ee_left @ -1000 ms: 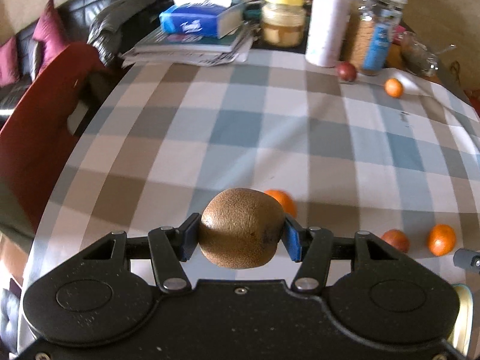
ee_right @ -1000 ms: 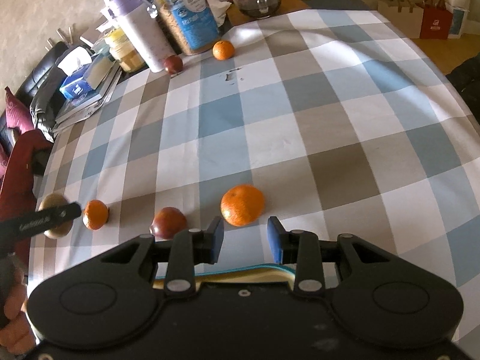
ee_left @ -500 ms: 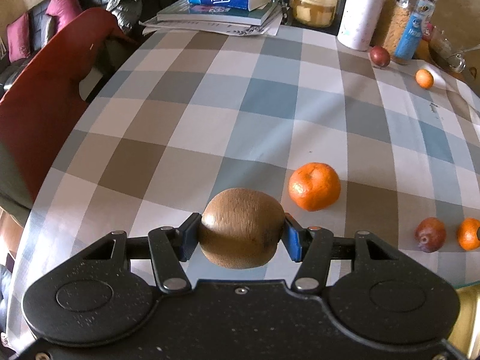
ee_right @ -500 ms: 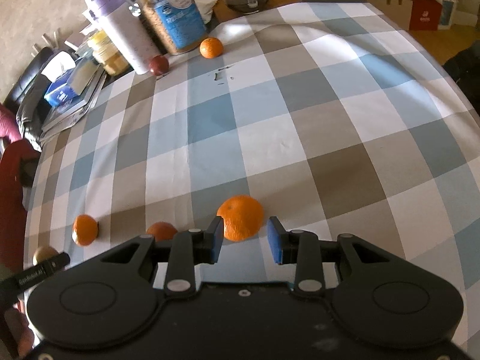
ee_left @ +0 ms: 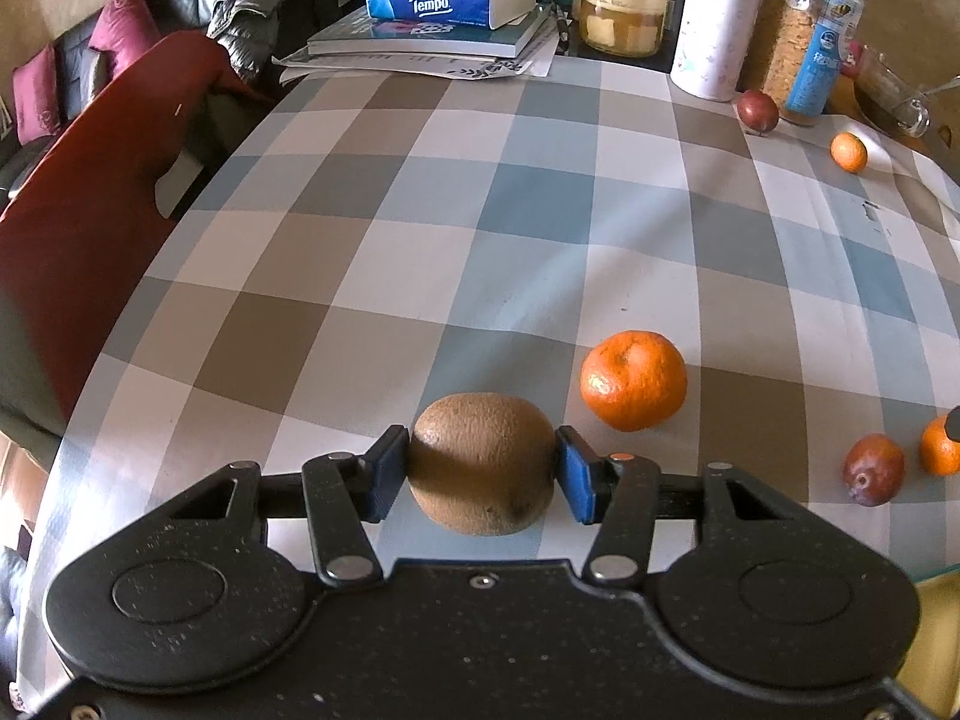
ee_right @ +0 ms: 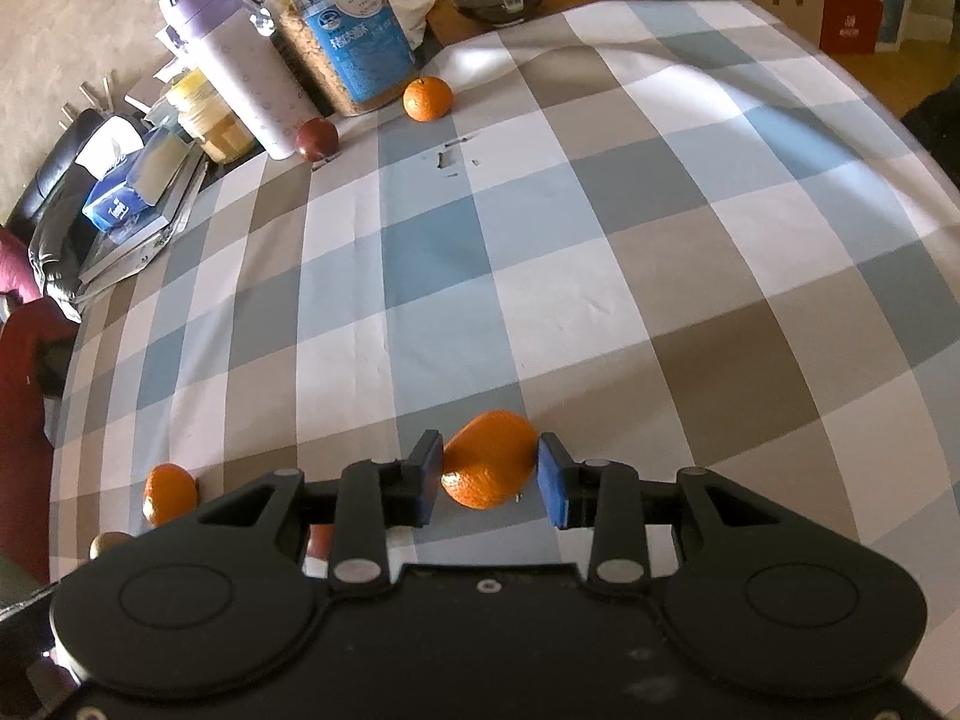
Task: Organize fruits
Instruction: 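Carry the kiwi and orange over the gold tray with both tools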
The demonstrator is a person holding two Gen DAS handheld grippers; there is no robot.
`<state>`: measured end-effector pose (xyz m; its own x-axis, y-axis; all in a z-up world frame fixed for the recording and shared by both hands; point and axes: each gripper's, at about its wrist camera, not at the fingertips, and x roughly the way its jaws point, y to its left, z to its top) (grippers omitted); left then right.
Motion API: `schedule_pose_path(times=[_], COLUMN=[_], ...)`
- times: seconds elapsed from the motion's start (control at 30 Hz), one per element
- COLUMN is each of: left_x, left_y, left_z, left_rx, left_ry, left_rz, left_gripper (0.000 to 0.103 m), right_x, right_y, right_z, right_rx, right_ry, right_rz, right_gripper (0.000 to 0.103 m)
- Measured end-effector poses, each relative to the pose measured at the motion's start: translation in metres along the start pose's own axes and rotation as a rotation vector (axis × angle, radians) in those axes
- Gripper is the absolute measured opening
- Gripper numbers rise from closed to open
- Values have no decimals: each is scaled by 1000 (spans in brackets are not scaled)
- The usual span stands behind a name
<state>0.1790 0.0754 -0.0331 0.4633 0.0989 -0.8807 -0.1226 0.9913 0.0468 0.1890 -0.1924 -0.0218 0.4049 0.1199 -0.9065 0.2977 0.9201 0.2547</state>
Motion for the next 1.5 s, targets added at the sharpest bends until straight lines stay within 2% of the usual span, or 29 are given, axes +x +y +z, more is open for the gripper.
schedule_pose_path(times=[0.13,0.33,0.63,0.93,1.17,1.37,1.5], left_x=[1,0,0,17,16,5,9], left_y=[0,-2,2,3,6,6,4], left_z=[-2,-7,-5,-8,-11,-10,-10], left_rx=[6,30,12,-6,-29,-3,6], left_ry=[4,-14,-43,-9,-28,-107,-103], left_rz=[-18,-26,-43,-49,-60,-61,-69], left_gripper=[59,60,61,65,65,65,65], right_x=[4,18,20,18,17,17,17], right_y=[4,4,6,10,16,25,30], right_z=[0,0,-2,-11,-23,-36,-43], right_rx=[-15,-1,-16,-49,-108,-185,-231], right_ry=[-12,36,20,-25,-79,-133,-155], right_rz=[-6,8,-3,-21,-48,-89,-120], right_gripper=[40,42,42,42,41,39,39])
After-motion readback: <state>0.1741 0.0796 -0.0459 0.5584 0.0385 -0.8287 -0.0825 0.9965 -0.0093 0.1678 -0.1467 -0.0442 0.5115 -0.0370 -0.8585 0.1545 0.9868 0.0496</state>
